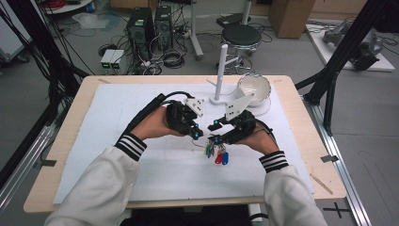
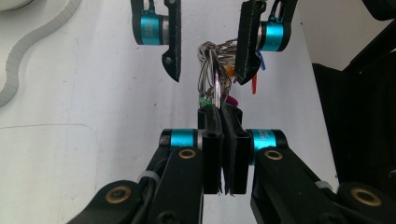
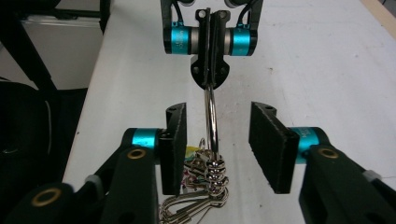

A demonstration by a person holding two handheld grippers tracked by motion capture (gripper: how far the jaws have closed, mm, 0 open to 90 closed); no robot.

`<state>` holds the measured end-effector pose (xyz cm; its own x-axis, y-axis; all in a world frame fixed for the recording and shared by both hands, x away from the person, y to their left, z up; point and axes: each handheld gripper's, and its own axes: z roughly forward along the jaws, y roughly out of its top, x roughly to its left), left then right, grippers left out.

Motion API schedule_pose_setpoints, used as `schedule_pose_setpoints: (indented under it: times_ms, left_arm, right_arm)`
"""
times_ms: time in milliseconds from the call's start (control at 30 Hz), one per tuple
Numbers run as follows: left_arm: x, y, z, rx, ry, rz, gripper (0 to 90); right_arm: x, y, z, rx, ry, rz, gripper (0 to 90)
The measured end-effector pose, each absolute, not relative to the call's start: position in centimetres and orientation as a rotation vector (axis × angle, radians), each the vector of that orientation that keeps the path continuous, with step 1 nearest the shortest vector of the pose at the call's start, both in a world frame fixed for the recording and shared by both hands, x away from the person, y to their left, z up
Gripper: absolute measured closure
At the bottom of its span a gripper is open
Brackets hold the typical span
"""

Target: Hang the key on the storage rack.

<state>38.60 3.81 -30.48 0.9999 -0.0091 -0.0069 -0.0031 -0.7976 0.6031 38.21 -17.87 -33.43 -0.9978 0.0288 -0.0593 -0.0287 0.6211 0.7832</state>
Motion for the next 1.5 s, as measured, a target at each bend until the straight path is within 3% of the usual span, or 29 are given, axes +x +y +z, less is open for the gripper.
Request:
schedule_pose_setpoints:
  times_ms: [333,500,1067,1500]
  left_arm:
    - [38.6,3.7,-30.5,2.502,-0.014,-0.009,87.0]
    - [38.6,3.7,-30.5,2.503,-0.009,-0.008,87.0]
    - [39.1,4.9,-30.5,2.426,-0.023,0.023,83.9]
    - [39.9,10.2,-32.4,2.229,0.105,0.144,27.8]
  right_arm:
    - [38.2,-17.7,-33.5,-0.023,2.792,1.305,72.9]
    - [38.2,-17.5,-33.6,-0.058,2.793,1.271,86.2]
    - [37.9,-17.6,-33.2,-0.032,2.754,1.273,88.2]
    - [39.4,-21.1,-32.0,0.254,2.604,1.423,88.2]
